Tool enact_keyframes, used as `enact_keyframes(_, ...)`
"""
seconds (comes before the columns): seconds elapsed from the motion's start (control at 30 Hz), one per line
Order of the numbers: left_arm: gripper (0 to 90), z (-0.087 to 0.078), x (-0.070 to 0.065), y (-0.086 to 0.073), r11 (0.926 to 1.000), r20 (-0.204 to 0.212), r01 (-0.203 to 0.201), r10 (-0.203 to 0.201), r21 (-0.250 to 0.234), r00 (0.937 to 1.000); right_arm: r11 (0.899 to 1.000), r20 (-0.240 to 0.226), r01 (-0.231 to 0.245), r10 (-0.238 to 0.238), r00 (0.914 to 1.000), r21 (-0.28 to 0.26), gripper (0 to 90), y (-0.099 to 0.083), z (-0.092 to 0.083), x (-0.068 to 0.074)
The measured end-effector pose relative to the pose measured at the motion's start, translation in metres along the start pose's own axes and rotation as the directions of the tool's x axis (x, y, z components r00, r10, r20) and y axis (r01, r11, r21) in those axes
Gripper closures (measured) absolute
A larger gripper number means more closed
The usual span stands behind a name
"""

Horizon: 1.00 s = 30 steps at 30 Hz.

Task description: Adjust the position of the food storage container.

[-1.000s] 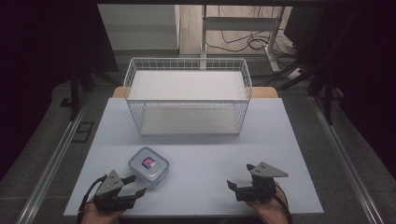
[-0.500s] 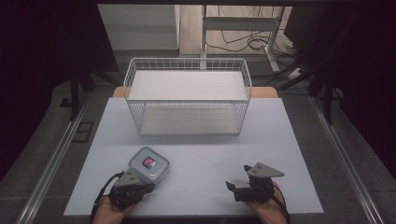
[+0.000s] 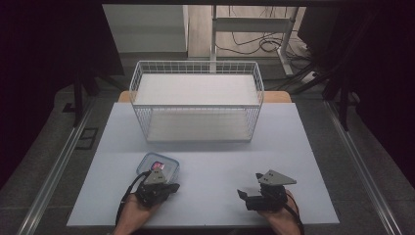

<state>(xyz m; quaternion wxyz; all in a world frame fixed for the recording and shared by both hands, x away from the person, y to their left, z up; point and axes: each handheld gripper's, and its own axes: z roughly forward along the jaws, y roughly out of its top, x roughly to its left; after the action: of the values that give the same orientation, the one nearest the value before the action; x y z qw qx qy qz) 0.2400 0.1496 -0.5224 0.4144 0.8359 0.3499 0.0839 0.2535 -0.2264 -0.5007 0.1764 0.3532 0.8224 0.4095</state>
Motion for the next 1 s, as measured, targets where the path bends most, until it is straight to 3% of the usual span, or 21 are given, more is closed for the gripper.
enact_keyframes(0.1, 89.9, -0.014, 0.0, 0.002, 0.9989, 0.01, 0.018, -0.017, -0.043, 0.9998, 1.0, 0.001, -0.003, 0.003, 1.0, -0.004, 12.1, 0.0, -0.001, 0.0)
enact_keyframes(0.13, 89.6, -0.031, 0.002, 0.004, 0.9958, -0.005, 0.029, -0.029, -0.087, 0.9996, 1.0, 0.001, -0.002, 0.002, 1.0, -0.003, 12.3, 0.0, -0.001, -0.001)
enact_keyframes(0.2, 89.4, -0.048, 0.013, 0.005, 0.992, -0.055, 0.042, -0.049, -0.12, 0.9973, 1.0, 0.001, -0.001, 0.001, 1.0, -0.002, 12.4, 0.0, -0.001, -0.002)
enact_keyframes(0.27, 89.4, -0.063, 0.03, 0.003, 0.9859, -0.123, 0.067, -0.087, -0.153, 0.9886, 1.0, 0.003, -0.004, 0.004, 1.0, -0.01, 12.8, 0.001, -0.002, -0.003)
enact_keyframes(0.3, 89.7, -0.063, 0.03, 0.003, 0.9859, -0.123, 0.067, -0.087, -0.153, 0.9886, 1.0, 0.003, -0.004, 0.004, 1.0, -0.01, 12.8, 0.001, -0.002, -0.003)
enact_keyframes(0.33, 89.8, -0.072, 0.049, -0.002, 0.9796, -0.186, 0.097, -0.129, -0.176, 0.9741, 1.0, 0.003, -0.005, 0.005, 1.0, -0.012, 13.3, 0.001, -0.002, -0.003)
enact_keyframes(0.37, 89.8, -0.074, 0.058, -0.006, 0.9756, -0.211, 0.117, -0.156, -0.185, 0.9649, 1.0, 0.006, -0.003, 0.003, 1.0, -0.01, 13.4, 0.001, -0.001, -0.003)
enact_keyframes(0.47, 89.9, -0.073, 0.079, -0.018, 0.9654, -0.245, 0.174, -0.22, -0.194, 0.9442, 1.0, 0.003, 0.001, -0.001, 1.0, 0.002, 13.8, 0.001, 0.001, -0.003)
enact_keyframes(0.53, 89.9, -0.068, 0.086, -0.022, 0.9709, -0.283, 0.175, -0.216, -0.164, 0.9344, 1.0, 0.006, 0.008, -0.008, 1.0, 0.002, 13.9, 0.001, 0.001, -0.002)
enact_keyframes(0.77, 89.9, -0.053, 0.093, -0.026, 0.9797, -0.323, 0.183, -0.2, -0.082, 0.9249, 1.0, 0.011, 0.002, -0.002, 0.9999, 0.004, 14.7, 0.002, 0.002, -0.003)
enact_keyframes(0.87, 89.9, -0.053, 0.092, -0.027, 0.9787, -0.313, 0.189, -0.205, -0.08, 0.9273, 1.0, 0.008, 0.01, -0.01, 0.9999, 0.004, 15.2, 0.002, 0.003, -0.002)
enact_keyframes(1.0, 89.9, -0.052, 0.085, -0.026, 0.9826, -0.298, 0.175, -0.186, -0.062, 0.9362, 1.0, 0.006, 0.014, -0.014, 0.9999, 0.011, 15.2, 0.003, 0.003, -0.002)
